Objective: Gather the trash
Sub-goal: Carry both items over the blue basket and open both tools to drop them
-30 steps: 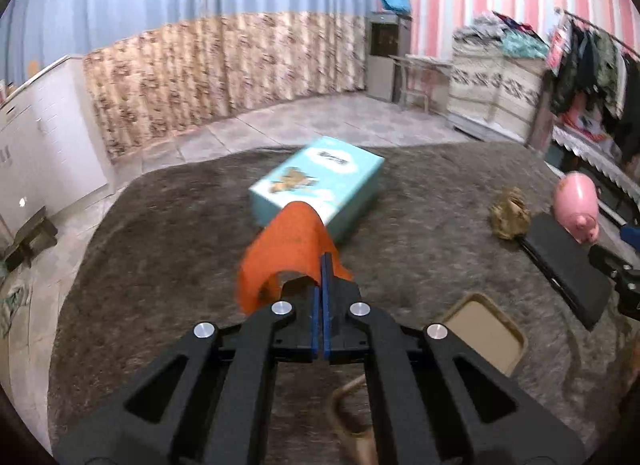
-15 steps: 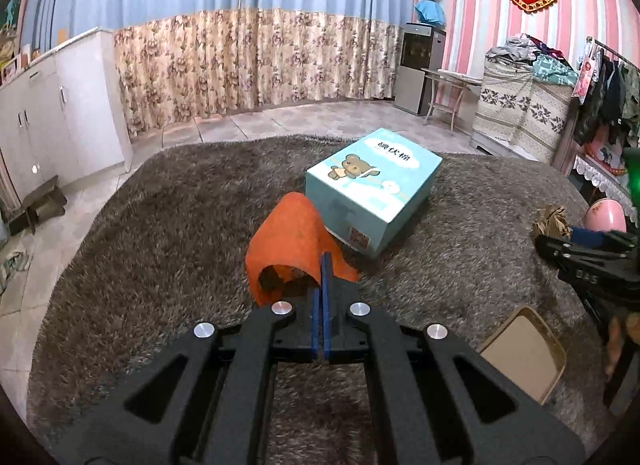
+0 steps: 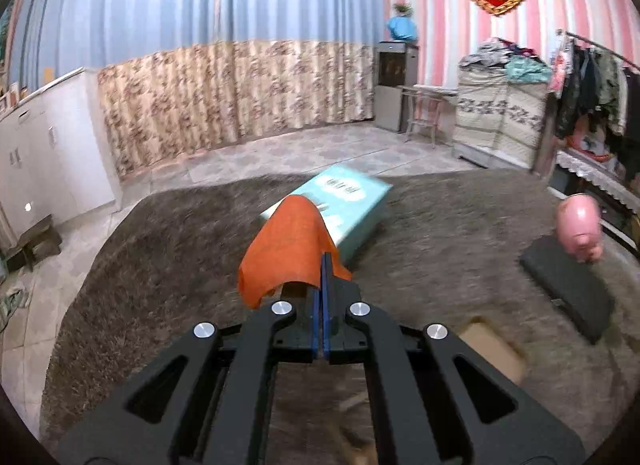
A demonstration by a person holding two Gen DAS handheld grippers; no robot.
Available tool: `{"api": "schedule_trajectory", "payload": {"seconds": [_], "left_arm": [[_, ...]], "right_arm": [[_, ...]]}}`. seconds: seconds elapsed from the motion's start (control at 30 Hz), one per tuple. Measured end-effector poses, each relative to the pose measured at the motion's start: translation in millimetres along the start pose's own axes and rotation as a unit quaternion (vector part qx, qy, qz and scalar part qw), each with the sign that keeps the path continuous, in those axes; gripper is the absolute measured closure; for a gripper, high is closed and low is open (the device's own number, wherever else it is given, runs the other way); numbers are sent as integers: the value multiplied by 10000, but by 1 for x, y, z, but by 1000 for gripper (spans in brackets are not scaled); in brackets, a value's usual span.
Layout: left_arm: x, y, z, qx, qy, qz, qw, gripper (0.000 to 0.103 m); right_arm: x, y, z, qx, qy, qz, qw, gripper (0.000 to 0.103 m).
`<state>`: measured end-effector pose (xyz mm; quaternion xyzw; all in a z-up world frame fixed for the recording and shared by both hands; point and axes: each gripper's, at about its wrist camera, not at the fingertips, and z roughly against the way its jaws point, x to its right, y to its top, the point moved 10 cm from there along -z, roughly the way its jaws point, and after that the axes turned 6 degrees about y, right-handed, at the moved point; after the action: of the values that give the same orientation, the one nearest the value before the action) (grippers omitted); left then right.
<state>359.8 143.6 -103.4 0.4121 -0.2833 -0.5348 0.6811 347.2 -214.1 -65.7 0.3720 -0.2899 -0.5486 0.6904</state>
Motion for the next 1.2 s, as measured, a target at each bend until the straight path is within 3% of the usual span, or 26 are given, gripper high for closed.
{"api": "schedule_trajectory", "payload": {"seconds": [0.17,0.3,0.5,0.7,0.93,1.2], "left_arm": [[66,23,54,317,-520,-286,9977,103],[136,37,100,509,-1129,-471,9912,103],[262,24,163,524,-2080,-788,9735,103],[383,-11,212,371,-2808,-1288,9504,103],[495,-62,233,-172,-3412,-1637,9255,103],[550,-113,227,-390,-3444,-2024,9159,103]], "right_arm": [[83,-27,73,141,-681,-411,9967,61],[148,-48,128,299,-1396,-692,9873,61],[212,-66,174,497,-2103,-999,9712,61],[267,-105,197,365,-2667,-1500,9513,61],[321,-141,212,368,-2848,-2068,9353,61],[344,-158,215,381,-2815,-2255,9319,61]]}}
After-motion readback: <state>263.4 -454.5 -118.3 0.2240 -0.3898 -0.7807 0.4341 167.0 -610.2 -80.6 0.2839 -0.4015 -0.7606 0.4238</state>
